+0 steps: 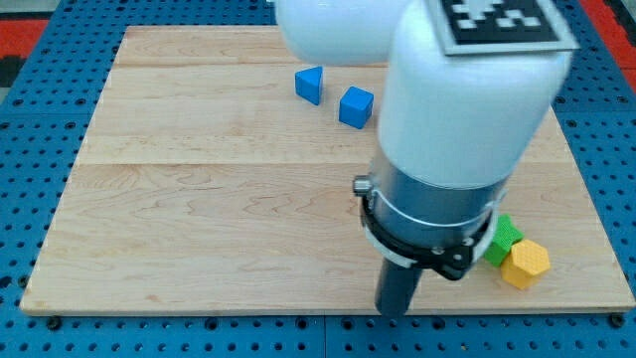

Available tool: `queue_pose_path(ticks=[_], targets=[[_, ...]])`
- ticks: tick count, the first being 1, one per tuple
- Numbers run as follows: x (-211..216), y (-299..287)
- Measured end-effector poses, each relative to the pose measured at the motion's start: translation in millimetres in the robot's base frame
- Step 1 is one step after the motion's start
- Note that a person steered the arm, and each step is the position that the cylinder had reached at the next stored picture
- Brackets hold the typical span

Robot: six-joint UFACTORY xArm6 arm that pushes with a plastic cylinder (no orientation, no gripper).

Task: Separate the green circle from the green star

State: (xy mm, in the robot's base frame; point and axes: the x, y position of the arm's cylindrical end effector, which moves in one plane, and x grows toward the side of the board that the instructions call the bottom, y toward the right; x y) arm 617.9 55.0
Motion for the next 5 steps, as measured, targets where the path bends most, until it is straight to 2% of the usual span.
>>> queue_pose_path(ticks=[2, 4, 5], targets=[[-4, -78], [-8, 15], [-25, 31]])
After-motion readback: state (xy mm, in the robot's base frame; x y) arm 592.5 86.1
